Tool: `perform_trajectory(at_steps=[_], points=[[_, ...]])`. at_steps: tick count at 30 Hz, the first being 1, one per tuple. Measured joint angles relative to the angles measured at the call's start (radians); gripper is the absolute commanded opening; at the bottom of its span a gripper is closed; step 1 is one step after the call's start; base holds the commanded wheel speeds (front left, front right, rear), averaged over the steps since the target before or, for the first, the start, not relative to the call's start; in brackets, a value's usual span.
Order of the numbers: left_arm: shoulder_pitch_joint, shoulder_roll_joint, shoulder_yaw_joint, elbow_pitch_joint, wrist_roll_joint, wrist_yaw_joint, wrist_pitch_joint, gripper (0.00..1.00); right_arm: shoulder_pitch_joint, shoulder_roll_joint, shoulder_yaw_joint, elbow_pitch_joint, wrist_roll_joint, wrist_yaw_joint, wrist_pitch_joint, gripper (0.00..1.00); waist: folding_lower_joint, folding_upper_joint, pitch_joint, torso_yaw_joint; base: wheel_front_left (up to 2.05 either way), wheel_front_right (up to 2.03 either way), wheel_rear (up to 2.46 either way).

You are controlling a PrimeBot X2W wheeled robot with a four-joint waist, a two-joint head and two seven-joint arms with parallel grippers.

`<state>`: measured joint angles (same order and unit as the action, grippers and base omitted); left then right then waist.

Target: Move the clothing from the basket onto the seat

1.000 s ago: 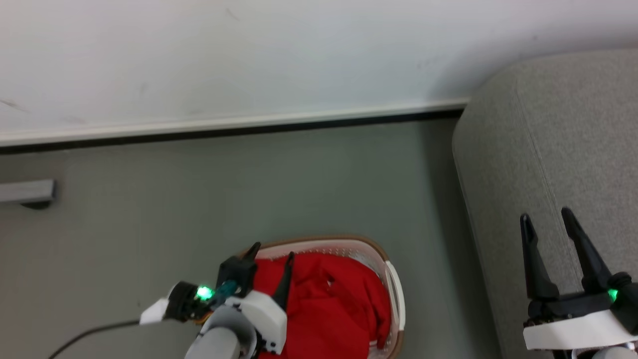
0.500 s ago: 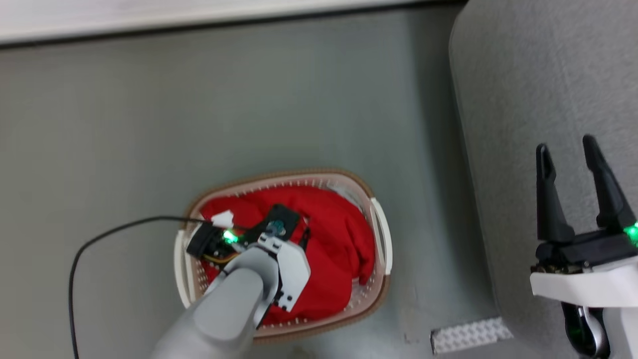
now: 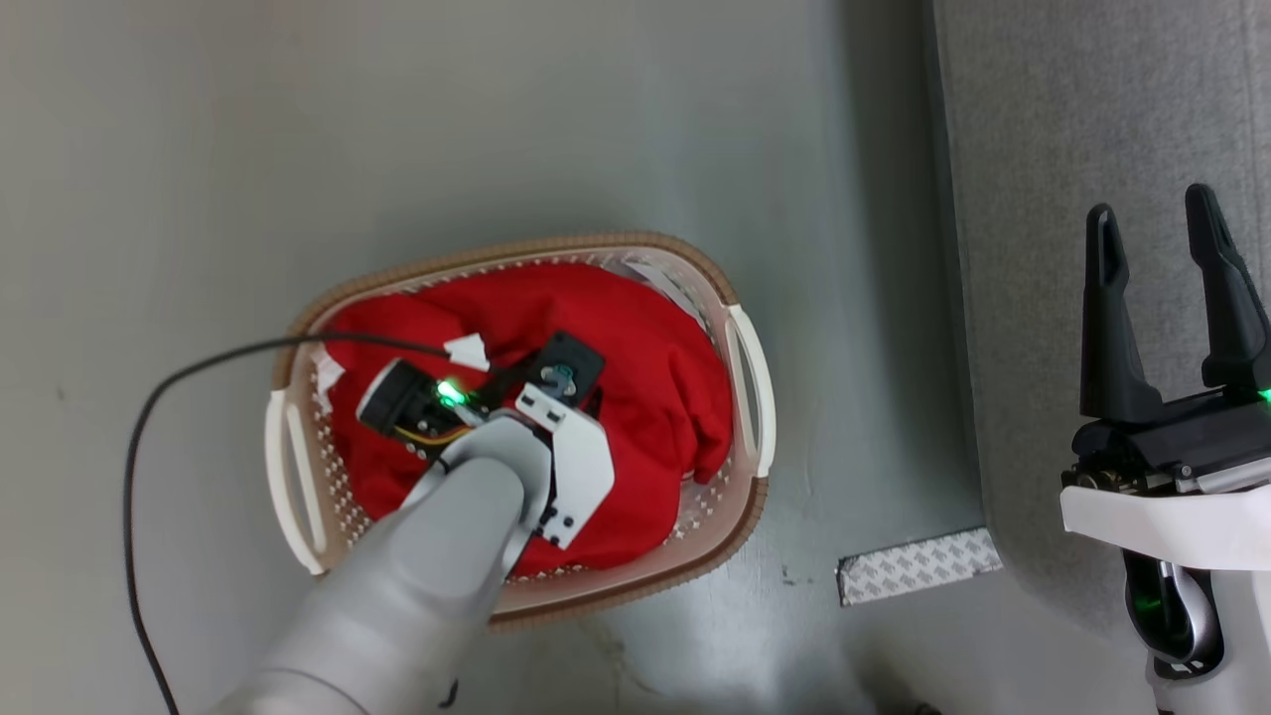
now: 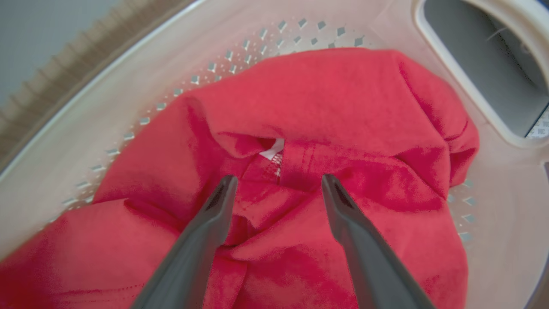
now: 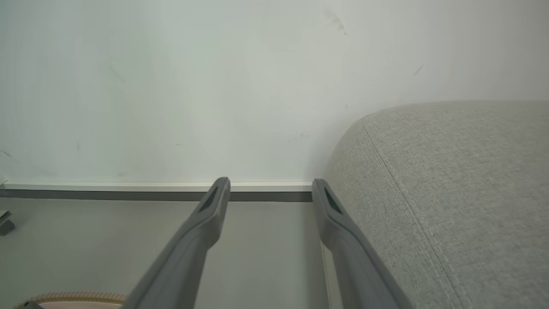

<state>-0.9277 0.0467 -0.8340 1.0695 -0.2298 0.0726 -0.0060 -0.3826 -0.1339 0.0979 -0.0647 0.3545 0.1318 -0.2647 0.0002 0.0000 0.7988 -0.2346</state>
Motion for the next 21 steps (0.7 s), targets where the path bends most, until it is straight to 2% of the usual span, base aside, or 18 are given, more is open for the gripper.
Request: perform_trajectory(at_steps=[7, 11, 21], points=[[-0.068, 0.000, -0.029, 0.071, -0.019, -0.012, 0.043, 1.00, -0.009, 0.004, 0.004, -0.011, 0.008, 0.000, 0.000, 1.00, -0.0001, 0.0000, 0.065, -0.018, 0.00, 0.00, 0.00], [-0.081, 0.000, -0.046, 0.100, -0.041, -0.061, 0.078, 1.00, -0.013, 0.007, 0.012, -0.016, 0.013, 0.000, 0.000, 1.00, -0.0001, 0.0000, 0.091, -0.034, 0.00, 0.00, 0.00], [-0.108, 0.000, -0.094, 0.115, -0.060, -0.122, 0.127, 1.00, -0.024, 0.007, 0.003, -0.023, 0.017, 0.000, 0.000, 1.00, -0.0001, 0.0000, 0.135, -0.048, 0.00, 0.00, 0.00]])
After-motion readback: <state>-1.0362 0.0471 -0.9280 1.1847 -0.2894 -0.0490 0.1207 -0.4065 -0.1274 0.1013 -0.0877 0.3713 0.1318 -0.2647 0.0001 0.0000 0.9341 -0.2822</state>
